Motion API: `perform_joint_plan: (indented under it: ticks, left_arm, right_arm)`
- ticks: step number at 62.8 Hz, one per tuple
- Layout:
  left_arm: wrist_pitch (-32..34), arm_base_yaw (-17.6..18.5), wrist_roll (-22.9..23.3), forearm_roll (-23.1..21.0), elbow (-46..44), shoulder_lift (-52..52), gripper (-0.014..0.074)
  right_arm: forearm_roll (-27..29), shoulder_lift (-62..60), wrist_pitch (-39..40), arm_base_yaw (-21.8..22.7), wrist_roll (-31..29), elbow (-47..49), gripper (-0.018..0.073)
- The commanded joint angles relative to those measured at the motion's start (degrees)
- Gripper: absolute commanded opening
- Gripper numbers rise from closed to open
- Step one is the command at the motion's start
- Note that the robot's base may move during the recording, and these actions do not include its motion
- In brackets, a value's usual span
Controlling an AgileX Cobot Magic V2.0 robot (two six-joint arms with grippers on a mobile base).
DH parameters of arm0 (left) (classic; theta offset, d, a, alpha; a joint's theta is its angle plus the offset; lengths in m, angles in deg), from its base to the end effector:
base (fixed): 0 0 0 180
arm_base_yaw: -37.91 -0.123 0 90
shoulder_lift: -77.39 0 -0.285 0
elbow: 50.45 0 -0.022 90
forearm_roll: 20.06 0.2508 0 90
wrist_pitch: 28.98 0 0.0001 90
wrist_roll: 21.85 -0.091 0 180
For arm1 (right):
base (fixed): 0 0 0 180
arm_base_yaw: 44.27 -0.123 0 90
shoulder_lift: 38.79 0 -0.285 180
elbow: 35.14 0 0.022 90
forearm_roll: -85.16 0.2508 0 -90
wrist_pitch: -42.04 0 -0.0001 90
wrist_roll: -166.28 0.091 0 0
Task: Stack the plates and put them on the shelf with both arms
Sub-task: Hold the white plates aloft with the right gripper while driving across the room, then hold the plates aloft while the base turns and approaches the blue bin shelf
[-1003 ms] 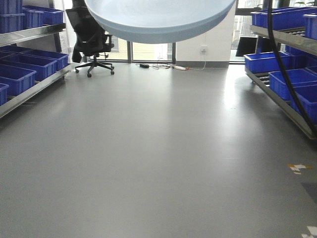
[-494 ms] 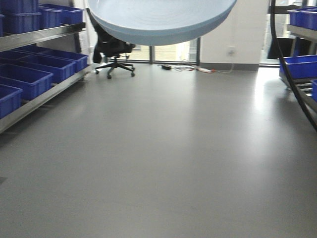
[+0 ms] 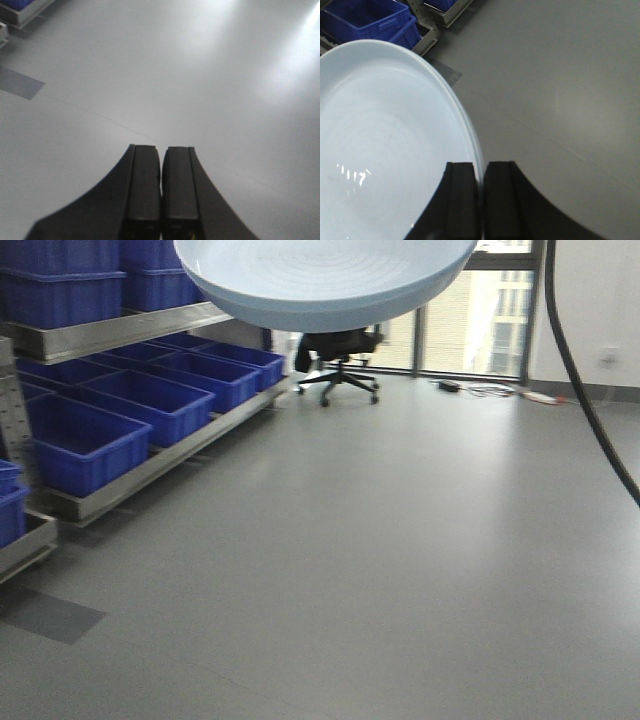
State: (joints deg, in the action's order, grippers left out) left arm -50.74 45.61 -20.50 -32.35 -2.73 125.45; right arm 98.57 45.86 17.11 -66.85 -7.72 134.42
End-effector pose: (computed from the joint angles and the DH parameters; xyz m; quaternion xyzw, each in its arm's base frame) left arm 0.1397 -0.0262 0.2902 -0.0172 0.8524 -0.1259 0.5071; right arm 0.2773 0.1250 0.3619 -0.0576 0.8609 0.2151 0.4575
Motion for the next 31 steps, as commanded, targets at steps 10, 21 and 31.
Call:
perform_joint_plan:
  ticks: [10,21,31]
  left_arm:
    - [4.5,0.0,0.3,-0.5,-1.6,-0.1,0.0090]
    - [4.5,0.0,0.3,-0.5,-1.6,-0.1,0.0090]
    - [4.5,0.0,0.3,-0.5,-1.6,-0.1,0.0090]
  right_arm:
    - [0.7,-2.2,5.2,0.0,-0.2,2.0,0.0033]
    - [0.7,-2.2,5.2,0.0,-0.2,2.0,0.0033]
    - [0.7,-2.2,5.2,0.0,-0.2,2.0,0.0033]
